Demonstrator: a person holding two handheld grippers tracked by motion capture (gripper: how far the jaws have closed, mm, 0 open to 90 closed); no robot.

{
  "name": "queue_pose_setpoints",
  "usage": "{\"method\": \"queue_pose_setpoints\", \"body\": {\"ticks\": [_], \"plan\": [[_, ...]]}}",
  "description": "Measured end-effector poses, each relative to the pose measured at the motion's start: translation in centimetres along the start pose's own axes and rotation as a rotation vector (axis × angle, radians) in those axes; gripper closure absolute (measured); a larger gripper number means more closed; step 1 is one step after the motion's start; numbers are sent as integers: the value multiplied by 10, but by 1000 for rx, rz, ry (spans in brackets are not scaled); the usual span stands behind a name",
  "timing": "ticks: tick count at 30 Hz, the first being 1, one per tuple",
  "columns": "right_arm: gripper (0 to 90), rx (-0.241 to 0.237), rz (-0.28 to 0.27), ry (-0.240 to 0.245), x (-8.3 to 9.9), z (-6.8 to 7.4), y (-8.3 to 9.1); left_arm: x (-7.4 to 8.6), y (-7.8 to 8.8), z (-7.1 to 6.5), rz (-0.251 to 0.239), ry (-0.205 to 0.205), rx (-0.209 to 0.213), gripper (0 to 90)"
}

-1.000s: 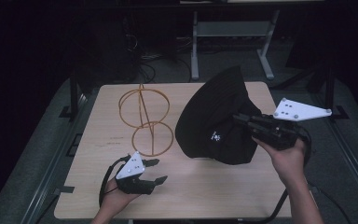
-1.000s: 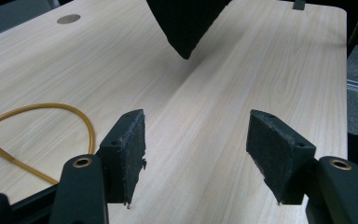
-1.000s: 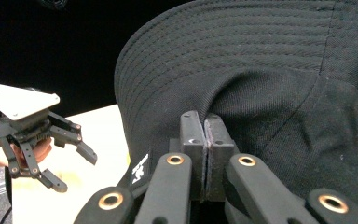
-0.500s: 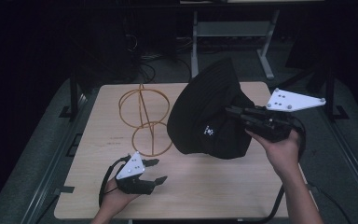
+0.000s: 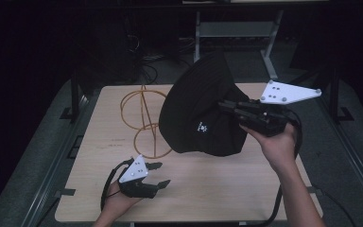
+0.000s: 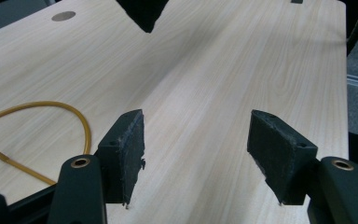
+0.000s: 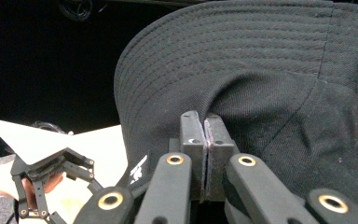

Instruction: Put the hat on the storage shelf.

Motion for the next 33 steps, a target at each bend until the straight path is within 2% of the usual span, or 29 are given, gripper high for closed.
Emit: {"method": "queue_pose_setpoints", "body": {"ticks": [20, 23, 33], "plan": [[889, -66, 20, 42, -30, 3, -45, 2, -1, -2, 9, -14, 8, 360], [889, -74, 23, 43, -35, 3, -52, 3, -1, -3, 14, -26, 4, 360], [889, -98, 27, 45, -47, 3, -72, 2, -4, -6, 14, -28, 13, 355]]}}
Point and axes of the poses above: each handheld gripper's, and its own axes: y roughly backward along the jaws, x roughly out of its underside, z roughly to its left, the point moved 1 cm from there along -y, roughly forward along the jaws, and after that the axes turned 3 degrees about -x, right-handed, at the moved point
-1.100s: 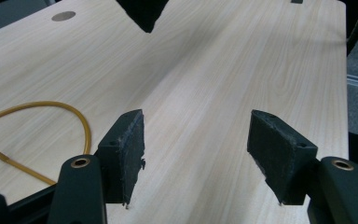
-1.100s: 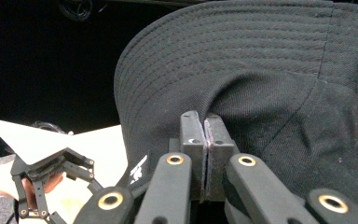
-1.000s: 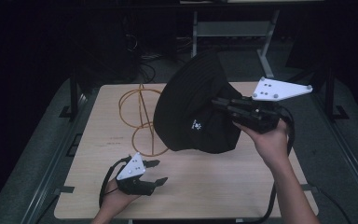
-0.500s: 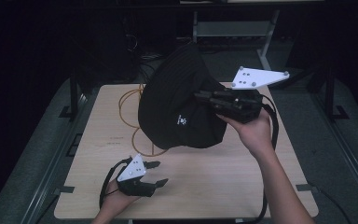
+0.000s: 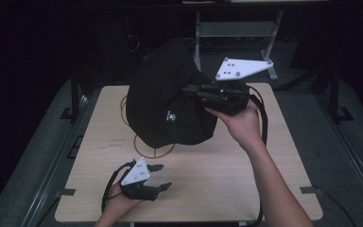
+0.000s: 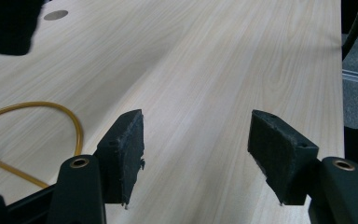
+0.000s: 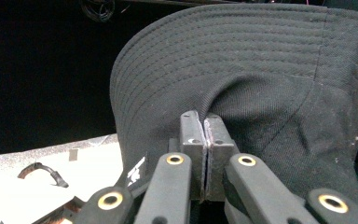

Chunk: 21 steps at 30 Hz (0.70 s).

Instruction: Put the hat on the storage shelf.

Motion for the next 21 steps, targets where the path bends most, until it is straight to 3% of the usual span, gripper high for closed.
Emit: {"method": "queue_pose_setpoints", "body": {"ticks": [8, 14, 21], "plan": [[889, -11, 8, 7, -12, -3, -14, 0, -2, -1, 3, 4, 16, 339], [889, -14, 12, 8, -19, -6, -24, 1, -7, -1, 41, 7, 46, 297], [889, -18, 18, 5, -27, -11, -34, 1, -7, -1, 36, 19, 45, 247]]}}
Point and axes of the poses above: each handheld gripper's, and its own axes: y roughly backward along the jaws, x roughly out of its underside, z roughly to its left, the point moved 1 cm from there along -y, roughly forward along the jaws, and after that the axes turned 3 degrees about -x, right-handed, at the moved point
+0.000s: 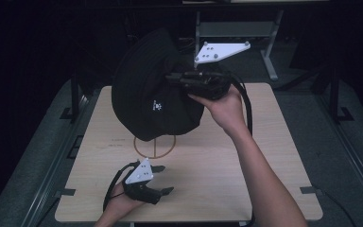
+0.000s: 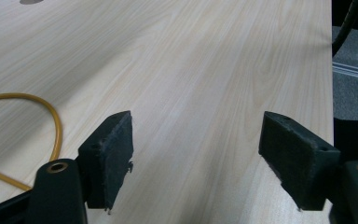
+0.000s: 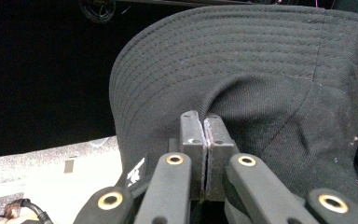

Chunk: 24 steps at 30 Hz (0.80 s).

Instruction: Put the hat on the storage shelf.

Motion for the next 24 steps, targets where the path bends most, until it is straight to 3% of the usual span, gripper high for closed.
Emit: {"method": "queue_pose_setpoints", "body": {"ticks": [10, 24], "plan": [[888, -3, 7, 0, -12, -6, -19, -1, 2, 2, -1, 3, -1, 235], [888, 8, 19, -38, -15, -23, -55, -1, 3, 1, -2, -8, 6, 239]]}}
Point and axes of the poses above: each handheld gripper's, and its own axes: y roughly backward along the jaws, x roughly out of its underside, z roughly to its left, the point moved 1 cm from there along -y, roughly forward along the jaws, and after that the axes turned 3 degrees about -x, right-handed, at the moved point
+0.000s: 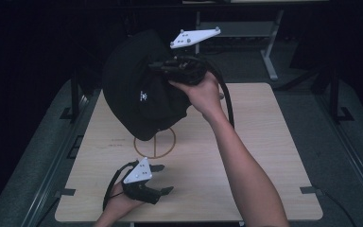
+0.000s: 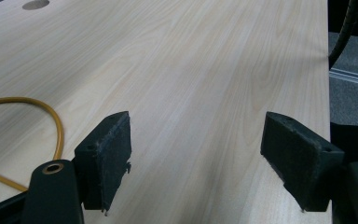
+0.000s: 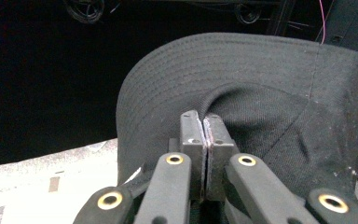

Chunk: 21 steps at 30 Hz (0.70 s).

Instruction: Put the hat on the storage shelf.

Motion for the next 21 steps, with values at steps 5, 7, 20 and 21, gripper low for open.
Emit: {"method": "queue_pose_setpoints", "body": {"ticks": [5, 7, 20, 21], "plan": [[888, 1, 12, -8, -1, -3, -11, 0, 1, 1, -8, 10, 5, 239], [887, 0, 19, -7, -1, -5, -15, 0, 1, 1, -12, 11, 8, 239], [887, 16, 37, -33, -1, -17, -33, 0, -1, 1, -4, 7, 18, 239], [887, 15, 40, -31, -1, -18, -35, 0, -1, 1, 0, 6, 18, 239]]}}
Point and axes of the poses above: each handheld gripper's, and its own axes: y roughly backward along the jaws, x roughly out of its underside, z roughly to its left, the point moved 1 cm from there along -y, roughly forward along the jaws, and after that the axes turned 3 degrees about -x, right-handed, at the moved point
